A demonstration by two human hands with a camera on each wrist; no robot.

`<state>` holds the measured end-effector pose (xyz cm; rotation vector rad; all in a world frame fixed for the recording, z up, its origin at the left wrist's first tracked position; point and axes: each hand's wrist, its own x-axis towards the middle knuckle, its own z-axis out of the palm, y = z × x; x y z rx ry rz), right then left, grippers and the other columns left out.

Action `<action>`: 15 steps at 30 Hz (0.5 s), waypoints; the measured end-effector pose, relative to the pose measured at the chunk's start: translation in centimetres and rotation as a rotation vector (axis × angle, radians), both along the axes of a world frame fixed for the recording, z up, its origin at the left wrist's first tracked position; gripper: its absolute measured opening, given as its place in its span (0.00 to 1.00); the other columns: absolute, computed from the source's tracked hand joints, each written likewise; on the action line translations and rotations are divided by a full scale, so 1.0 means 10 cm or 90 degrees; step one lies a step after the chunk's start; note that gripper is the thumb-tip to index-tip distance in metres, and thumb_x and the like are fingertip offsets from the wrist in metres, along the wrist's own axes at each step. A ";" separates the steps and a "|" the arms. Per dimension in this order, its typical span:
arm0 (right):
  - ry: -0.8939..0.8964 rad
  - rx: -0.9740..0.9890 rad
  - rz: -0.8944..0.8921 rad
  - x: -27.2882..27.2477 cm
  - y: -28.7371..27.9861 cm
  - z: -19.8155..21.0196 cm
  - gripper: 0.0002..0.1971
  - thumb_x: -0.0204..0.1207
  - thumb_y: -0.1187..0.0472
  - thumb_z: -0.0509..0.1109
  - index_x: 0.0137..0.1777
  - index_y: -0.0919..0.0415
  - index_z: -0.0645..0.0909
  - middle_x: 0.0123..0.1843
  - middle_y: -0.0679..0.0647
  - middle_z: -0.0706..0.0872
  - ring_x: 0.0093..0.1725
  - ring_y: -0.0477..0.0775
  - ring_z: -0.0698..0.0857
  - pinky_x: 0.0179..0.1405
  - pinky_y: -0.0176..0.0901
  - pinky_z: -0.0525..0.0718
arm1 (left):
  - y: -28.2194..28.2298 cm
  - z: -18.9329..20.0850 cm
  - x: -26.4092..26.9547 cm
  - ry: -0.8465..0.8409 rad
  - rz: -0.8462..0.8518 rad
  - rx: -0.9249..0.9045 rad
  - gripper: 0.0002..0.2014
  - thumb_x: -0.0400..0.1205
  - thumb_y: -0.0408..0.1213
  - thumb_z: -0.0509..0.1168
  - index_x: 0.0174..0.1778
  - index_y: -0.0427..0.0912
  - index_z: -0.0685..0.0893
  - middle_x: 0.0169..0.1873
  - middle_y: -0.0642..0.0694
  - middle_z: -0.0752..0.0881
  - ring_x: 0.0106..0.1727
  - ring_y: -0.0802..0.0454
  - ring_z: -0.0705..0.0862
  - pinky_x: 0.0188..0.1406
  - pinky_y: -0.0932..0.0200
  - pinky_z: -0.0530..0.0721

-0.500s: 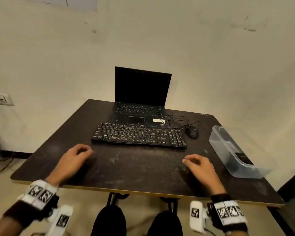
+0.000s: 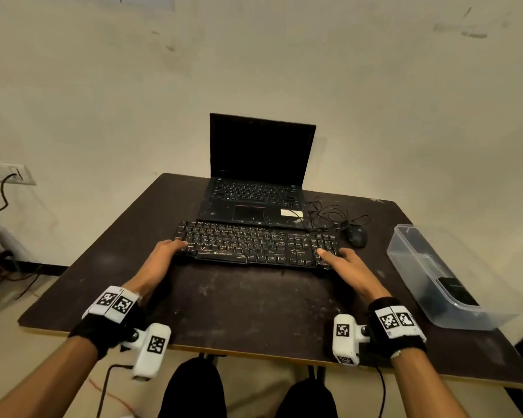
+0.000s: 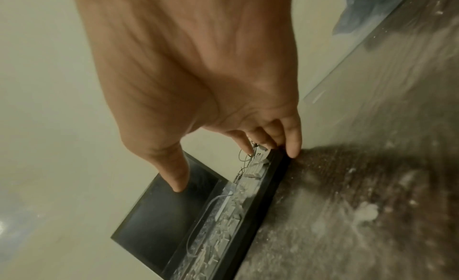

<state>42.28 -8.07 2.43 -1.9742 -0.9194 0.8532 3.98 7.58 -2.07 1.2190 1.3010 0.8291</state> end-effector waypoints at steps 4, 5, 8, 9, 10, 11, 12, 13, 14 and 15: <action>-0.060 -0.013 -0.020 -0.21 -0.53 -0.01 0.47 0.79 0.29 0.74 0.92 0.49 0.62 0.89 0.54 0.73 0.85 0.60 0.75 0.77 0.56 0.75 | -0.57 0.02 -0.08 0.138 -0.015 0.059 0.32 0.82 0.60 0.71 0.80 0.52 0.75 0.73 0.50 0.78 0.69 0.48 0.80 0.69 0.46 0.78; -0.095 -0.013 -0.023 -0.28 -0.69 -0.03 0.46 0.79 0.29 0.74 0.92 0.47 0.63 0.88 0.54 0.75 0.84 0.61 0.76 0.77 0.56 0.76 | -0.73 -0.01 -0.14 0.161 -0.017 0.085 0.30 0.84 0.56 0.71 0.81 0.54 0.74 0.74 0.51 0.77 0.71 0.50 0.78 0.70 0.47 0.76; -0.170 0.012 -0.047 -0.49 -1.11 -0.15 0.41 0.81 0.35 0.75 0.90 0.47 0.66 0.84 0.54 0.80 0.84 0.60 0.77 0.69 0.50 0.76 | -1.20 -0.08 -0.28 0.215 -0.013 0.192 0.30 0.83 0.50 0.75 0.80 0.52 0.75 0.75 0.52 0.76 0.75 0.51 0.75 0.75 0.46 0.73; -0.178 0.035 -0.055 -0.55 -1.21 -0.18 0.39 0.81 0.38 0.76 0.89 0.47 0.68 0.83 0.53 0.81 0.84 0.58 0.77 0.67 0.48 0.76 | -1.31 -0.09 -0.33 0.230 -0.009 0.226 0.30 0.82 0.47 0.76 0.80 0.49 0.76 0.75 0.50 0.76 0.76 0.49 0.75 0.76 0.46 0.72; -0.184 0.057 -0.059 -0.59 -1.29 -0.23 0.38 0.81 0.40 0.77 0.88 0.47 0.69 0.83 0.51 0.81 0.83 0.56 0.77 0.69 0.47 0.76 | -1.37 -0.11 -0.38 0.245 0.000 0.253 0.30 0.81 0.46 0.77 0.79 0.47 0.77 0.74 0.48 0.76 0.77 0.47 0.74 0.76 0.47 0.71; -0.185 0.075 -0.064 -0.62 -1.36 -0.28 0.37 0.81 0.41 0.78 0.87 0.47 0.70 0.83 0.49 0.81 0.83 0.53 0.77 0.72 0.47 0.77 | -1.43 -0.12 -0.42 0.265 0.005 0.268 0.32 0.79 0.50 0.77 0.78 0.46 0.77 0.73 0.47 0.77 0.76 0.48 0.74 0.75 0.47 0.71; -0.187 0.091 -0.066 -0.64 -1.40 -0.33 0.36 0.81 0.42 0.78 0.87 0.46 0.71 0.82 0.47 0.80 0.83 0.50 0.76 0.76 0.48 0.77 | -1.48 -0.14 -0.46 0.280 0.011 0.281 0.35 0.76 0.57 0.74 0.77 0.46 0.78 0.72 0.48 0.76 0.76 0.49 0.73 0.75 0.48 0.70; -0.193 0.101 -0.066 -0.68 -1.44 -0.39 0.36 0.81 0.42 0.79 0.86 0.45 0.71 0.82 0.45 0.80 0.83 0.49 0.76 0.80 0.50 0.76 | -1.52 -0.14 -0.49 0.292 0.014 0.283 0.37 0.73 0.59 0.70 0.77 0.46 0.77 0.71 0.48 0.76 0.75 0.49 0.73 0.74 0.47 0.70; -0.207 0.106 -0.065 -0.71 -1.46 -0.43 0.36 0.80 0.42 0.79 0.86 0.45 0.71 0.81 0.42 0.79 0.84 0.49 0.75 0.82 0.53 0.76 | -1.56 -0.16 -0.51 0.299 0.025 0.291 0.37 0.72 0.58 0.68 0.77 0.47 0.77 0.72 0.48 0.76 0.76 0.47 0.72 0.75 0.46 0.71; -0.225 0.106 -0.063 -0.74 -1.47 -0.47 0.35 0.80 0.43 0.79 0.86 0.46 0.72 0.81 0.42 0.79 0.85 0.50 0.74 0.84 0.56 0.75 | -1.59 -0.15 -0.53 0.304 0.030 0.297 0.36 0.72 0.56 0.68 0.78 0.47 0.76 0.73 0.46 0.75 0.76 0.46 0.72 0.75 0.44 0.71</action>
